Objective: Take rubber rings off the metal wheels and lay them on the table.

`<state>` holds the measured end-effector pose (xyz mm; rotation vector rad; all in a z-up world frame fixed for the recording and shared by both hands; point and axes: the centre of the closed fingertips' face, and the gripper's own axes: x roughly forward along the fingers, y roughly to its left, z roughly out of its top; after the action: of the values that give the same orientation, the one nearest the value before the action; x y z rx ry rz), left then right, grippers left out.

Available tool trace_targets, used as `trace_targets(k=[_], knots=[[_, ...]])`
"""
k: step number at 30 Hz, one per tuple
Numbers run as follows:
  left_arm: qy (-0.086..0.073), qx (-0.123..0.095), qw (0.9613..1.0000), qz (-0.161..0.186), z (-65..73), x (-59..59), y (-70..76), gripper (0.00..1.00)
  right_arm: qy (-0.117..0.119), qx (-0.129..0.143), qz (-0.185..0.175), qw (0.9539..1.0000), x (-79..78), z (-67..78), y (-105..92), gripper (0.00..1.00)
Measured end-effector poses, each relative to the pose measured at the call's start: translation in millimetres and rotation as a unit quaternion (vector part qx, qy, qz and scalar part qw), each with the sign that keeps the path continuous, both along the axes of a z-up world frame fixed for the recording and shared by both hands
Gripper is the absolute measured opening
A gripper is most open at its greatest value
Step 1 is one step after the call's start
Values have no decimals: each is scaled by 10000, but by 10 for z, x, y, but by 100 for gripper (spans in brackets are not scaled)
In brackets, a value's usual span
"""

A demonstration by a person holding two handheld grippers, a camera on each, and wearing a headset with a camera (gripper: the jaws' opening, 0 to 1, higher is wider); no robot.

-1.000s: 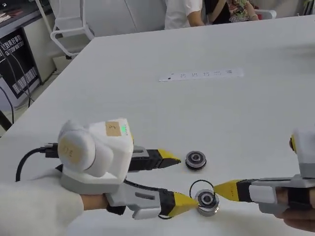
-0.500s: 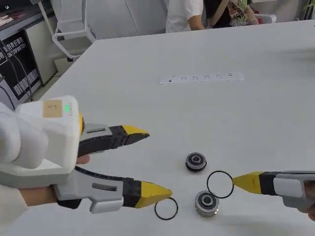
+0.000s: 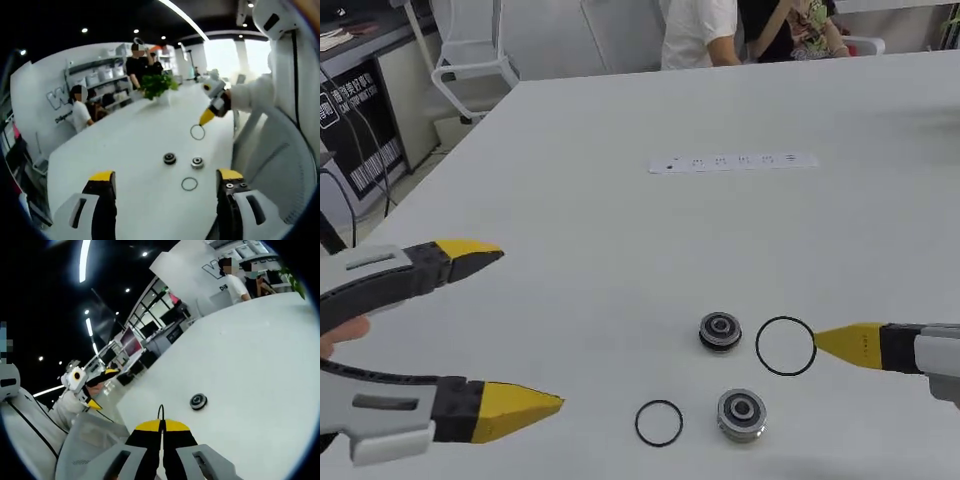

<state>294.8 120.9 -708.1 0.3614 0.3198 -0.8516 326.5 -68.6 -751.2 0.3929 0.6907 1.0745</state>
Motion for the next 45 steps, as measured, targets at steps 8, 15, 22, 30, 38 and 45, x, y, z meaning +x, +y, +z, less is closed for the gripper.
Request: trace_targets(k=[8, 15, 22, 30, 38, 45], knots=[[75, -188, 9995, 262, -49, -125, 184, 98, -89, 15, 217, 9997, -29, 113, 141, 0], [217, -342, 9984, 396, -132, -230, 218, 100, -127, 40, 470, 9988, -45, 149, 311, 0], [349, -427, 9973, 480, -206, -301, 182, 100, -103, -41, 765, 9970, -62, 80, 502, 0], [424, -538, 9961, 551, -225, -335, 158, 100, -28, -235, 1076, 9939, -77, -81, 696, 0], [513, -563, 9947, 690, -243, -343, 230, 100, -69, -563, 1327, 9895, -85, -273, 878, 0], [521, -579, 9941, 755, -259, -343, 285, 100, -39, -880, 1465, 9853, -77, -497, 938, 0]])
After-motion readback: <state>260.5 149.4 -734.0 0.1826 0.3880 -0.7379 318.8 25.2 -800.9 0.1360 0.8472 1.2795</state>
